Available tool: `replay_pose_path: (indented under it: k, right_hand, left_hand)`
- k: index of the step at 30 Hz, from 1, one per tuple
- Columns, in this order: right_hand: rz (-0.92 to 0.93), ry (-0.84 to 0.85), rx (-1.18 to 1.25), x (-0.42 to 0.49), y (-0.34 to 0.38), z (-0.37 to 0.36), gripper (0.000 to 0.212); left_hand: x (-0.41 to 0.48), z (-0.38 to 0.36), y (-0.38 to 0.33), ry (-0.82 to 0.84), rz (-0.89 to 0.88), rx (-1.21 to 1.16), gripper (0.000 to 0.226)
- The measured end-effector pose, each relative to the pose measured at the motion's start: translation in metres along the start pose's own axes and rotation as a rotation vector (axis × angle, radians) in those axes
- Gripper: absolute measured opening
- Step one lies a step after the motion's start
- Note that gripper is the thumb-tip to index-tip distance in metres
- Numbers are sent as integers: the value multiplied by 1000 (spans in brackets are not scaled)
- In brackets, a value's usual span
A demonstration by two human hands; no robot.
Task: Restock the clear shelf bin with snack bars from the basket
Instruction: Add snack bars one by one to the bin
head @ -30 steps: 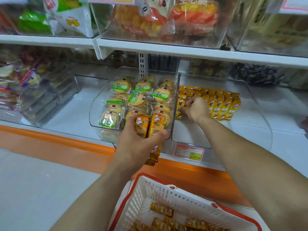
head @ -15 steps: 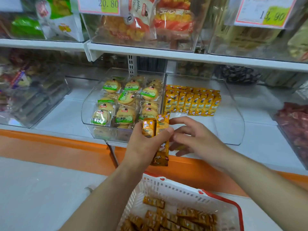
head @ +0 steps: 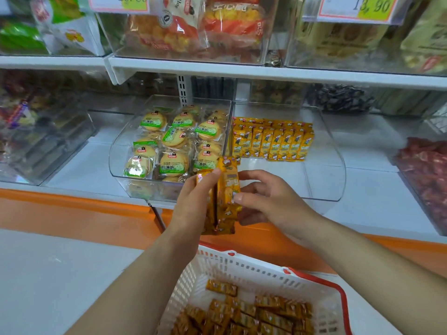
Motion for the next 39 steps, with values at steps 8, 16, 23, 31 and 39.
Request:
replay_pose_path:
  k: [8, 16, 23, 31, 39]
  right_hand:
    - [-21, 33, 44, 4, -7, -9, 19]
    - [132, -246, 297, 5, 7, 39, 21]
    - [210, -611, -265, 20, 39, 127, 37]
    - [70, -558, -718, 117, 32, 144, 34]
    - [58, -591, -763, 156, 18, 148, 38]
  left_hand:
    - [0, 12, -9, -74, -118, 35, 35]
    - [0, 24, -17, -111, -147, 46, 30]
    - [-2, 23, -29, -71, -198, 96, 24]
    - [0, 23, -26, -56, -185, 113, 36]
    - [5, 17, -16, -14, -154, 129, 42]
Point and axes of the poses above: each hand's wrist, its own x-axis towards the middle knuckle, its own z-axis out of the back of the hand, y = z × x, the point moved 9 cm from there along x, towards the middle knuckle, and after that the axes turned 12 degrees about y, right-handed, at the moved point
